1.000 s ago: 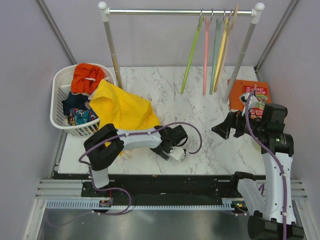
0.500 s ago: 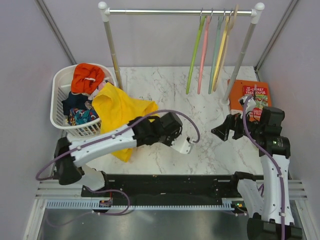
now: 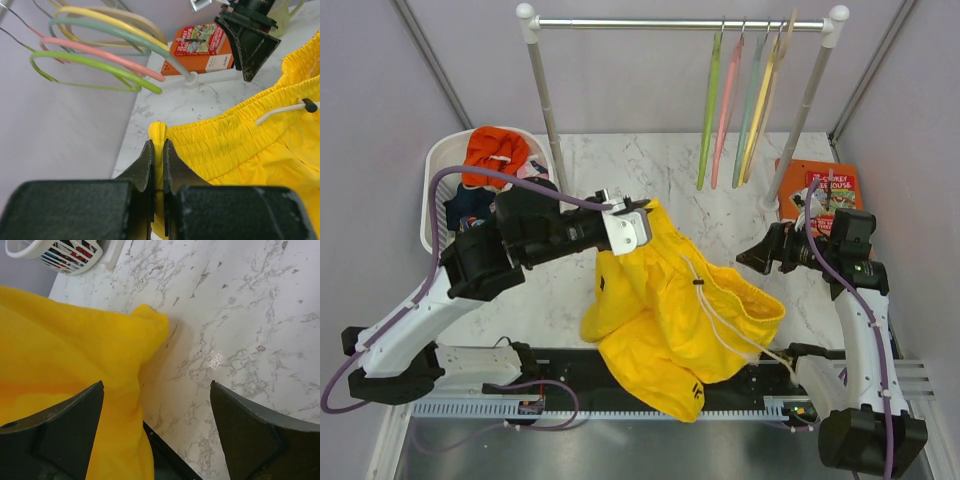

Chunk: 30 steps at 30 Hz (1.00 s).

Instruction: Place the shorts on the hanger

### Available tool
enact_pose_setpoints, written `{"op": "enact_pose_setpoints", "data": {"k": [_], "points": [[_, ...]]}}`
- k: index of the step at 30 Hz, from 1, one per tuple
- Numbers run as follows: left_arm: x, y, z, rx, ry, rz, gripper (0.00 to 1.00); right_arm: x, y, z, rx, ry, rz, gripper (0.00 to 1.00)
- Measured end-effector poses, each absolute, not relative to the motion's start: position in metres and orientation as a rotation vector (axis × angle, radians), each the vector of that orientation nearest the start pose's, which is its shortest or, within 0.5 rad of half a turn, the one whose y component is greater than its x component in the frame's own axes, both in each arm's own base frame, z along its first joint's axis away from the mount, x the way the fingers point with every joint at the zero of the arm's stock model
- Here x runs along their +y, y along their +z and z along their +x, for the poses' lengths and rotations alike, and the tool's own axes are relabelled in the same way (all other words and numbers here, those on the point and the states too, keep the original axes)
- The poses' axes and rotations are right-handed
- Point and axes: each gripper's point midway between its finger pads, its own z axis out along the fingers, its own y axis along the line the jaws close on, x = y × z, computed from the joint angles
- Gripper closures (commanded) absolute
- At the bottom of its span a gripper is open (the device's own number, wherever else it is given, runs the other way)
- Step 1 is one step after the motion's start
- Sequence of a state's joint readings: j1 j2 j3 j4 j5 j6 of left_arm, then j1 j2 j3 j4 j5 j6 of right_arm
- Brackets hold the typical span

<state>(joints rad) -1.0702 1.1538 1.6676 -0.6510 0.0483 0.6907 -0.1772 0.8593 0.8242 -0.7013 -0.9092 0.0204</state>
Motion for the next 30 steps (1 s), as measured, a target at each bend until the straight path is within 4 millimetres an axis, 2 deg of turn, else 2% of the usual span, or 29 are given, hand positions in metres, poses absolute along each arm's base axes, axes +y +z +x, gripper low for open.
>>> {"op": "enact_pose_setpoints", "data": {"k": [3,5,8,9,12,15,17,21,24,27,30], "points": [[-0.282,0.432,0.183,1.133,-0.336,1.349,0.98,0.105,0.213,0.223,2.115,0.993,-0.240,0.07],[-0.277,0.409,0.198,1.234,-0.342,1.325,0.98,0.106,0.211,0.224,2.125,1.016,-0.231,0.07],[-0.256,0.378,0.240,1.440,-0.329,1.214,0.98,0.107,0.208,0.226,2.138,1.042,-0.222,0.07],[-0.243,0.365,0.260,1.532,-0.318,1.147,0.98,0.107,0.207,0.227,2.144,1.049,-0.218,0.07],[-0.218,0.334,0.297,1.719,-0.307,0.999,0.98,0.107,0.204,0.228,2.154,1.057,-0.211,0.07],[-0.204,0.302,0.322,1.862,-0.346,0.883,0.98,0.107,0.200,0.233,2.162,1.066,-0.201,0.09],[-0.200,0.279,0.332,1.945,-0.386,0.826,0.98,0.107,0.190,0.236,2.188,1.089,-0.168,0.11],[-0.198,0.244,0.339,2.049,-0.457,0.760,0.98,0.110,0.152,0.244,2.299,1.166,-0.043,0.16],[-0.200,0.233,0.337,2.072,-0.498,0.750,0.98,0.120,0.126,0.246,2.395,1.195,-0.002,0.19],[-0.205,0.227,0.333,2.073,-0.544,0.757,0.98,0.144,0.105,0.250,2.468,1.198,-0.063,0.20],[-0.205,0.222,0.329,2.078,-0.560,0.764,0.98,0.172,0.093,0.257,2.479,1.171,-0.152,0.22]]}}
